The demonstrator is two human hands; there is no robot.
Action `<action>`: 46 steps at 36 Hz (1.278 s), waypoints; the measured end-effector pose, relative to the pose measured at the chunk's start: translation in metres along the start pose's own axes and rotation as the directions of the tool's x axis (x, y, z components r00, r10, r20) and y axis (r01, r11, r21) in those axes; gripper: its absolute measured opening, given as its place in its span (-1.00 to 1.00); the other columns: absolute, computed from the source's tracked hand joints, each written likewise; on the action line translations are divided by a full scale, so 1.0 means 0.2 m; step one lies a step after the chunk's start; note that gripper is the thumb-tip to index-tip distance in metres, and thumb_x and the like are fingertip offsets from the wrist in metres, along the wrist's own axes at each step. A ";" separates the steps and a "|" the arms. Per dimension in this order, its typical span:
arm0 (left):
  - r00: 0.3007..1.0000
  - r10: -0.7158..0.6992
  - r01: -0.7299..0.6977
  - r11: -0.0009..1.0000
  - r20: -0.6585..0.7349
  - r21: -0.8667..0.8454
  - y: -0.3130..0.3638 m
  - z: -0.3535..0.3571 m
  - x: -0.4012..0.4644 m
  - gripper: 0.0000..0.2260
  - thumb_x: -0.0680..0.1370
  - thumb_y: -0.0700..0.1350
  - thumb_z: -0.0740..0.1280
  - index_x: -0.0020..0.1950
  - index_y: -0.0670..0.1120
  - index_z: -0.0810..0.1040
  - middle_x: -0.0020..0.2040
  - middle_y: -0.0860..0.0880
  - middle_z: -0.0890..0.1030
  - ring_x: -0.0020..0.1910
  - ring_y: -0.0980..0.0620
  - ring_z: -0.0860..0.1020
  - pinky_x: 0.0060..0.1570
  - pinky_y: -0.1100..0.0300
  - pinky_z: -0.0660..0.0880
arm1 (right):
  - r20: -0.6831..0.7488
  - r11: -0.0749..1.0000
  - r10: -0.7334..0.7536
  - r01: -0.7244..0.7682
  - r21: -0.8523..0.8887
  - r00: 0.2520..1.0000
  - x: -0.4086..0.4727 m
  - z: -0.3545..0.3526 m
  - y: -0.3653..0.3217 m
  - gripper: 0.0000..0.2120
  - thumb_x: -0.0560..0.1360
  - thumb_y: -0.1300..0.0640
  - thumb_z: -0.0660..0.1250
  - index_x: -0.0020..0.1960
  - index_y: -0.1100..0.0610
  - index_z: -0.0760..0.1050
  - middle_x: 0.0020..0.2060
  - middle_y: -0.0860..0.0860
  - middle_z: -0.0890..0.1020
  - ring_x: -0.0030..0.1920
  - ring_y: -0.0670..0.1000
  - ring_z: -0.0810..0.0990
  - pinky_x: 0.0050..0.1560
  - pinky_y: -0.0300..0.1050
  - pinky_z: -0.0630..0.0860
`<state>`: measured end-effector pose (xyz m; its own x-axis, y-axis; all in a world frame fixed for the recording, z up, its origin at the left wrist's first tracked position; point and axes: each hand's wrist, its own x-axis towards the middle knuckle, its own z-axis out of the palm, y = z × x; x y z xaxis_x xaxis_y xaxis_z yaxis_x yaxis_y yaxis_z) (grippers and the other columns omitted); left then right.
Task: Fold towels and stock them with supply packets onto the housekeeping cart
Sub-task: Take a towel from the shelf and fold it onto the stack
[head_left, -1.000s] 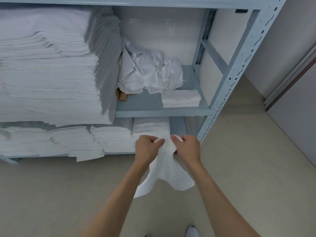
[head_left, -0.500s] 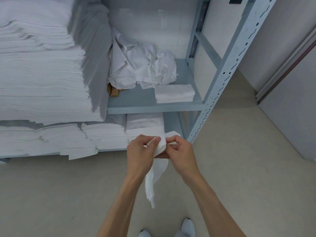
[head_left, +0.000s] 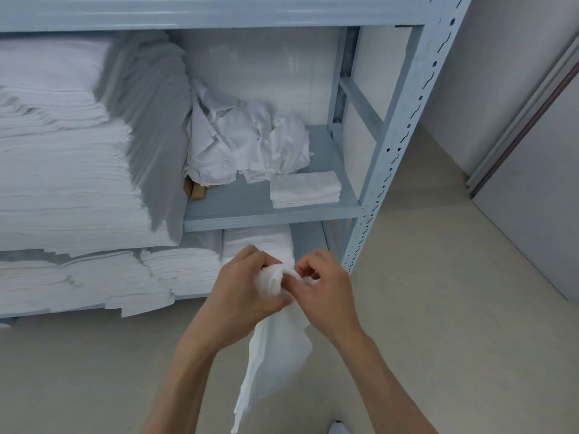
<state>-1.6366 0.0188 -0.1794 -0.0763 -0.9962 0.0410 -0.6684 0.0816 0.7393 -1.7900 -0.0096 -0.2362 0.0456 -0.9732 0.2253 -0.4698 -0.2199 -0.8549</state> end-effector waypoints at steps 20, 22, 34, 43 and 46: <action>0.783 -0.168 -0.057 0.939 -0.599 -0.339 0.22 0.12 0.28 -0.69 0.35 -0.36 0.37 -0.26 0.08 0.69 -0.19 0.12 0.69 -0.16 0.23 0.60 -0.22 0.44 0.43 | 0.205 0.901 -0.196 0.258 -0.348 0.959 0.35 -0.46 0.49 -0.84 0.40 0.01 0.53 -0.03 -0.03 0.69 -0.20 -0.31 0.42 0.13 -0.12 0.25 0.14 -0.06 0.03; 0.751 -0.178 -0.046 0.947 -0.636 -0.318 0.21 0.12 0.28 -0.67 0.35 -0.37 0.37 -0.25 0.09 0.68 -0.20 0.12 0.69 -0.20 0.25 0.59 -0.24 0.45 0.42 | 0.122 0.844 -0.316 0.337 -0.417 0.941 0.47 -0.57 0.46 -0.87 0.38 -0.03 0.53 -0.11 -0.03 0.68 -0.14 -0.25 0.58 0.18 -0.04 0.32 0.14 -0.01 0.07; 0.691 -0.158 -0.061 0.959 -0.705 -0.275 0.19 0.15 0.30 -0.63 0.38 -0.34 0.42 -0.27 0.19 0.66 -0.23 0.18 0.66 -0.27 0.23 0.54 -0.27 0.41 0.41 | 0.133 0.653 -0.433 0.412 -0.635 0.891 0.81 -0.79 0.35 -0.59 0.33 -0.32 0.42 -0.13 0.01 0.71 0.06 -0.13 0.60 0.24 0.10 0.36 0.17 0.07 0.10; 0.744 -0.275 -0.169 0.804 -0.609 -0.570 0.28 0.15 0.36 -0.74 0.38 -0.30 0.42 -0.09 0.04 0.73 -0.18 -0.03 0.71 -0.20 0.10 0.62 -0.20 0.30 0.55 | -0.006 0.762 0.119 -0.088 0.642 0.993 0.68 -0.69 0.49 -0.78 0.42 0.12 0.52 0.00 -0.07 0.57 -0.15 -0.13 0.69 -0.10 -0.08 0.63 -0.10 -0.28 0.55; 0.791 -0.266 -0.210 0.728 -0.551 -0.652 0.34 0.15 0.40 -0.70 0.37 -0.30 0.41 -0.04 0.04 0.72 -0.20 -0.04 0.69 -0.20 0.06 0.60 -0.16 0.25 0.57 | 0.291 0.580 0.153 -0.325 0.747 0.944 0.54 -0.54 0.60 -0.59 0.54 0.21 0.33 0.37 0.13 0.40 0.19 -0.03 0.65 0.17 -0.03 0.63 0.20 -0.06 0.58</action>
<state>-1.7099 -0.0540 -0.1468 0.5255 -0.8254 0.2062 0.0117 0.2494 0.9683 -1.9360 -0.1344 -0.2647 0.2281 -0.9721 -0.0543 0.3717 0.1385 -0.9180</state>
